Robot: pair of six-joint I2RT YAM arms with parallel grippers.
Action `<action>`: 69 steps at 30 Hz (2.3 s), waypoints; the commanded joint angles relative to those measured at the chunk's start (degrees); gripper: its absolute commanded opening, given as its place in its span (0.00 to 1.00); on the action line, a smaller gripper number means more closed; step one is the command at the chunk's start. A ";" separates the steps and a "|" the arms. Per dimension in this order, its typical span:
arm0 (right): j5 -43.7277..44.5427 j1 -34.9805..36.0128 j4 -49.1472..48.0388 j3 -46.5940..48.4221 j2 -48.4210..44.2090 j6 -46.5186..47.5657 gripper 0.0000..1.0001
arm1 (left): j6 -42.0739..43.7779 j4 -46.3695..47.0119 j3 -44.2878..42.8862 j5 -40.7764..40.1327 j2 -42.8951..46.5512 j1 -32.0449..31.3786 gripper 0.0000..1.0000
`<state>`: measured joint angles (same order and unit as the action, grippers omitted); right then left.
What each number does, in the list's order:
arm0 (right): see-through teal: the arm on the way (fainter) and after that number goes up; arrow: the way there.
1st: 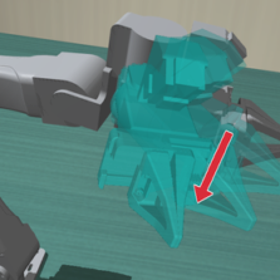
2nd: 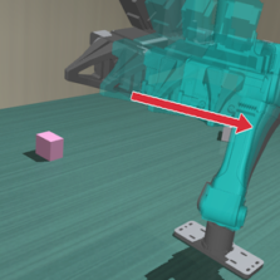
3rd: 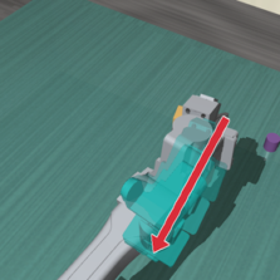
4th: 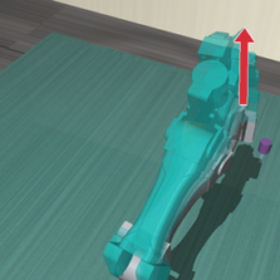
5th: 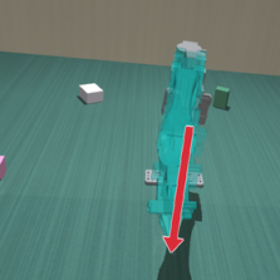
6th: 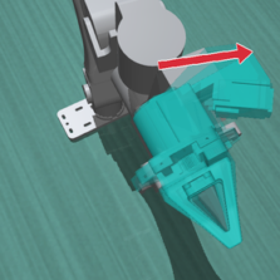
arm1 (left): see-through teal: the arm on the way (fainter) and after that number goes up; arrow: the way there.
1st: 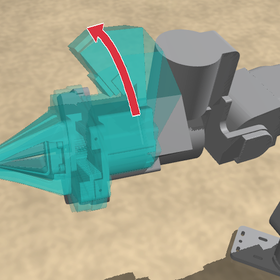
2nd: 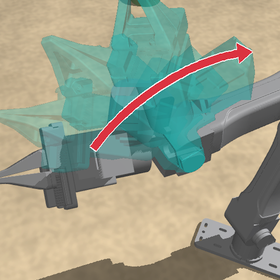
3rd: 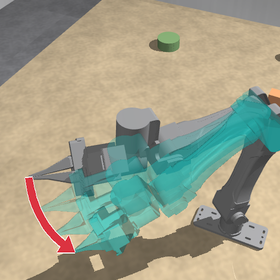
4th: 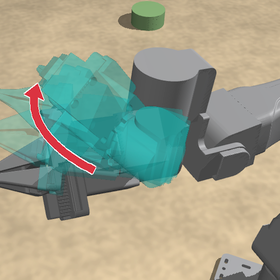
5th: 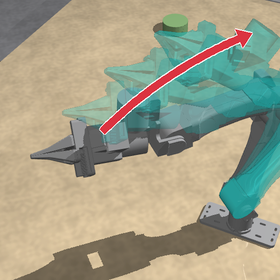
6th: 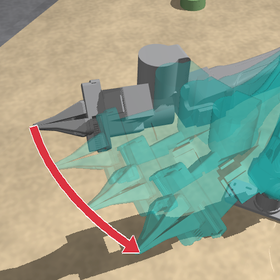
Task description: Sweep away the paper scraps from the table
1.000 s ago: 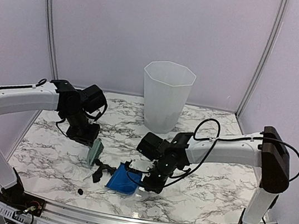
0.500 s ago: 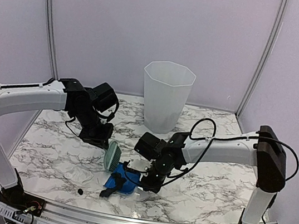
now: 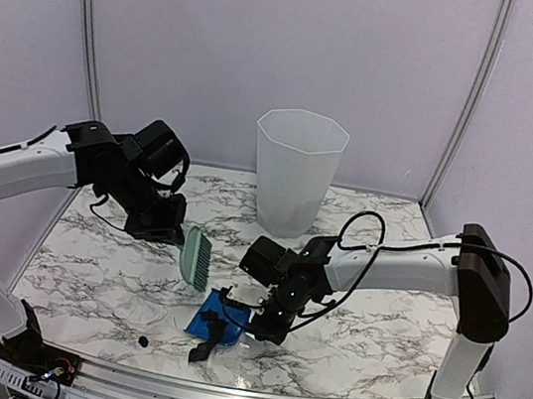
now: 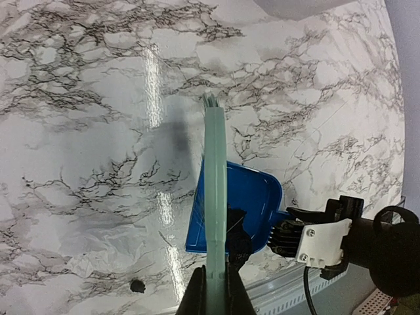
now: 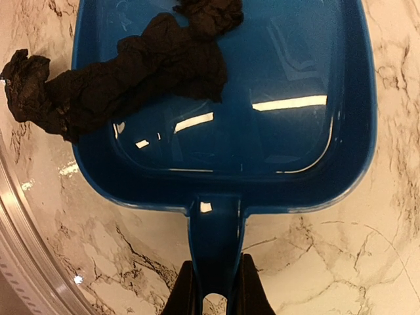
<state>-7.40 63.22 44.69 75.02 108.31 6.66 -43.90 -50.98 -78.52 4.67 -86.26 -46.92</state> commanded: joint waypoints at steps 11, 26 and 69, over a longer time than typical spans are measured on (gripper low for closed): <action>-3.13 2.77 5.81 -3.39 -5.37 2.09 0.00 | -10.78 -21.11 9.84 -8.55 24.33 0.42 0.00; -3.98 9.64 9.36 11.78 6.48 -2.31 0.00 | -12.17 -31.50 12.11 -18.47 24.78 0.45 0.00; -1.39 4.80 5.42 16.47 10.15 -3.40 0.00 | -2.14 -10.57 10.56 -2.97 9.43 -4.77 0.00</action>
<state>-10.68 68.95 50.96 93.08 121.08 3.18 -43.75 -61.49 -66.94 4.16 -79.02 -51.20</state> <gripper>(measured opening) 0.070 0.047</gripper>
